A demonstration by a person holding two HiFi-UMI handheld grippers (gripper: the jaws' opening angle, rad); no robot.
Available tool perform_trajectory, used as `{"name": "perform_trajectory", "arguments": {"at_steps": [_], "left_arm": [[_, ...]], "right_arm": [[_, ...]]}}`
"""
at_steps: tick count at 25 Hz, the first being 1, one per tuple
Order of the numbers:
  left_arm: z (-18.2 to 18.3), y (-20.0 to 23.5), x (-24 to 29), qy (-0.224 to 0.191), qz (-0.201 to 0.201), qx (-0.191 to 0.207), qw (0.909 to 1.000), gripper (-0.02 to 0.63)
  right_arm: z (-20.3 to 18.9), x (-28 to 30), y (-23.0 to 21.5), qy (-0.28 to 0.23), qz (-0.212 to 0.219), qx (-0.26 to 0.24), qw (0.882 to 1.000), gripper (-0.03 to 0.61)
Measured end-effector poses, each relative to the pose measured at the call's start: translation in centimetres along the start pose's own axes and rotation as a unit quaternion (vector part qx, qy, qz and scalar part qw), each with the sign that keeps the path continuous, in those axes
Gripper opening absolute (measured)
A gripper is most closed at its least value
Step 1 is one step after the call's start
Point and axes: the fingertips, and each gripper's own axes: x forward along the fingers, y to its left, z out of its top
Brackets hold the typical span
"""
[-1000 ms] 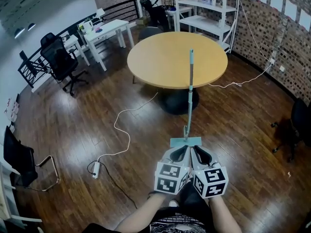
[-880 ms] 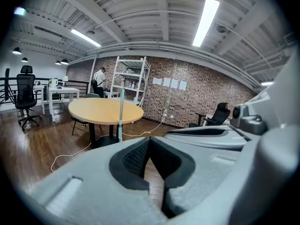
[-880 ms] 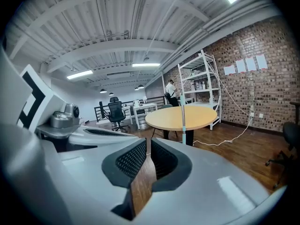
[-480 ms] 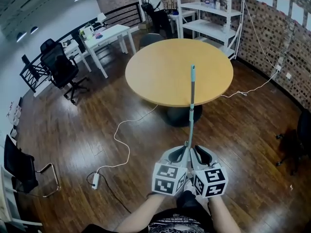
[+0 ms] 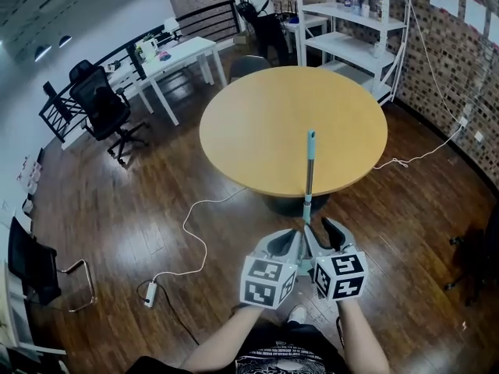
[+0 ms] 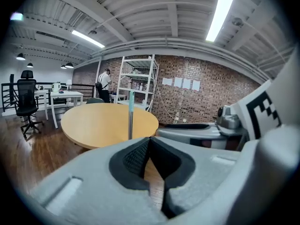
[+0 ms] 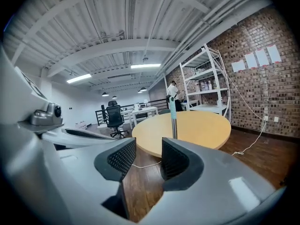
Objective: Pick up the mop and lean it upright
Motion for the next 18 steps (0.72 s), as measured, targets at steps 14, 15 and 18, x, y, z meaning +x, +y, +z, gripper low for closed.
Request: {"name": "perform_trajectory", "arguments": {"at_steps": [14,15,18], "left_arm": [[2.5,7.7,6.3,-0.003,0.028,-0.002,0.9996,0.003],[2.7,8.3,6.8,-0.004,0.028,-0.001,0.9996,0.003],[3.6,9.8,8.1,-0.006,0.024,0.008,0.9997,0.003]], "right_arm": [[0.8,12.4,-6.1,0.027,-0.021,0.002,0.999,0.232],[0.8,13.2,-6.4,0.028,-0.025,0.002,0.999,0.233],[0.9,15.6,-7.4,0.032,-0.038,0.009,0.999,0.233]]}}
